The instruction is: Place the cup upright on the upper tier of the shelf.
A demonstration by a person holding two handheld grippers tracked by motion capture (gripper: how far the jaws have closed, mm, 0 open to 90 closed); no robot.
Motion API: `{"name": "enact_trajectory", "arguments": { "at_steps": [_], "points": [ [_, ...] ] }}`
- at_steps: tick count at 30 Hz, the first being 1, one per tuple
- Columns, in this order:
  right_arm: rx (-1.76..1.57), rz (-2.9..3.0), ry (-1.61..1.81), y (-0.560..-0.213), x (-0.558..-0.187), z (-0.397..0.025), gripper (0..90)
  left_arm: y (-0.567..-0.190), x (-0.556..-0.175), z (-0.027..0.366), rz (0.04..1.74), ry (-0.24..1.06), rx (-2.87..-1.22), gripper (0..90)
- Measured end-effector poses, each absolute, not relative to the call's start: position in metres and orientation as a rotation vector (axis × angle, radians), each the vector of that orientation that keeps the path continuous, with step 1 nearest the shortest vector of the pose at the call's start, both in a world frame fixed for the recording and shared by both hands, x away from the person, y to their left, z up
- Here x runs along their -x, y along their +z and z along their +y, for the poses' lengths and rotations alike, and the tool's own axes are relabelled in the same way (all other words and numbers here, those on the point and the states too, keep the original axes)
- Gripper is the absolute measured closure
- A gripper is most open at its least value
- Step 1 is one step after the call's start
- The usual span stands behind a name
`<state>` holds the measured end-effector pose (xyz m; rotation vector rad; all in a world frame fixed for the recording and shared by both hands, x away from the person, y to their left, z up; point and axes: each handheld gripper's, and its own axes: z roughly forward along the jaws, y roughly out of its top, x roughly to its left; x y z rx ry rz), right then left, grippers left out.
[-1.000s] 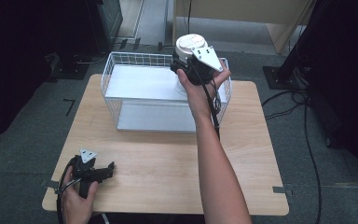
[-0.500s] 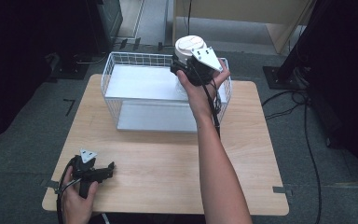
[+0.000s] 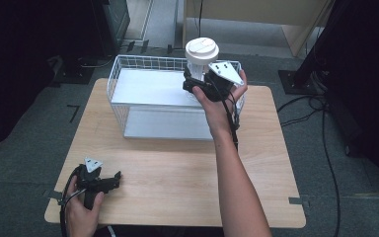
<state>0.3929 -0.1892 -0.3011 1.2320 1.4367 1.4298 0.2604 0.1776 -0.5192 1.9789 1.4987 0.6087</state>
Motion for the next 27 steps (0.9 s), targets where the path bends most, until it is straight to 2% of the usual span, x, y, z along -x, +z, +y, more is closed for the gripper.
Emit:
{"name": "enact_trajectory", "arguments": {
  "at_steps": [27],
  "points": [
    [-1.240,1.461,1.377,-0.380,-0.326,-0.240,0.0,-0.519,-0.260,0.178,1.499,0.607,-1.981,0.0]
  ]
}}
